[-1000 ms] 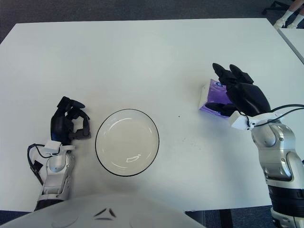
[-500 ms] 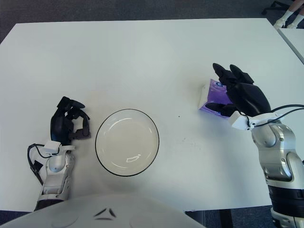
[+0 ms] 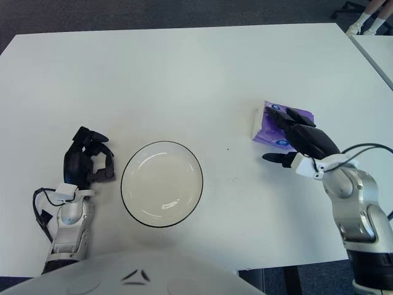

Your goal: Put the tissue paper into the plate.

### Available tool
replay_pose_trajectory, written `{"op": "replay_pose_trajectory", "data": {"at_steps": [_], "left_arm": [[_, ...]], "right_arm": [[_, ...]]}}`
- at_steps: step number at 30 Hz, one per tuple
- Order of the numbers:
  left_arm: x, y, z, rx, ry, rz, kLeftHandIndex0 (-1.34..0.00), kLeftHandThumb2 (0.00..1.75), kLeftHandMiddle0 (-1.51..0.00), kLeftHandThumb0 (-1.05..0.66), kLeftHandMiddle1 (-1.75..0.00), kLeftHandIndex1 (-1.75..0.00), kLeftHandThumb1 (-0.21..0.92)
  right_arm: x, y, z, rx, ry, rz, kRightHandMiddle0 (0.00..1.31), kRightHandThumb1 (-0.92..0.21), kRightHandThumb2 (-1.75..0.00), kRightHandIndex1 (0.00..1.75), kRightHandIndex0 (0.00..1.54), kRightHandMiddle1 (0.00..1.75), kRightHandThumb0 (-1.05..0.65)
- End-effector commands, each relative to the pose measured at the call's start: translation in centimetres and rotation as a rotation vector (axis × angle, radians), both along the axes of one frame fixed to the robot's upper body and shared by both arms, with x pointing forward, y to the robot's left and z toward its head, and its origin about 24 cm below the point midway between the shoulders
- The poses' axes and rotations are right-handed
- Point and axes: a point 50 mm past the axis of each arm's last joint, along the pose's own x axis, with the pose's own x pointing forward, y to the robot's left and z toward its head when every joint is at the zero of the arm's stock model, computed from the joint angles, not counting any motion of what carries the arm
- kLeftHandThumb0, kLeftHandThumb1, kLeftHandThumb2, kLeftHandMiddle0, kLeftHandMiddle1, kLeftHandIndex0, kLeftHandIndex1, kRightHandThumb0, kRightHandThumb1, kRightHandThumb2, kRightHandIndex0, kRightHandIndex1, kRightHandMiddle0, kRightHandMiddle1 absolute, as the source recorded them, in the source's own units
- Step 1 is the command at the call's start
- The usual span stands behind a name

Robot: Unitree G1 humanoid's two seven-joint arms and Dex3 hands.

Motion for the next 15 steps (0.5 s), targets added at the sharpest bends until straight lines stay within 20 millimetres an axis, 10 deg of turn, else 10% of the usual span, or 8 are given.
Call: {"op": "replay_pose_trajectory", "data": {"at_steps": [1, 15], "left_arm": [[-1.66, 0.32, -2.69, -0.014, 0.144, 0.023, -0.62, 1.69, -0.87, -0.01, -1.75, -1.72, 0.00], [-1.80, 0.29, -2.60, -0.019, 0.142, 0.024, -0.63, 1.70, -0.88, -0.01, -1.75, -1.72, -0.02]], "right_arm": [[0.06, -0.06, -1.14, -0.014, 0.027, 0.011, 0.00, -0.76, -0.28, 0.00, 0.00, 0.00, -1.05], [-0.02, -0.35, -2.10, -0.061, 0.112, 0.009, 0.00, -0.73, -0.29, 0.00, 0.00, 0.00, -1.01]]}}
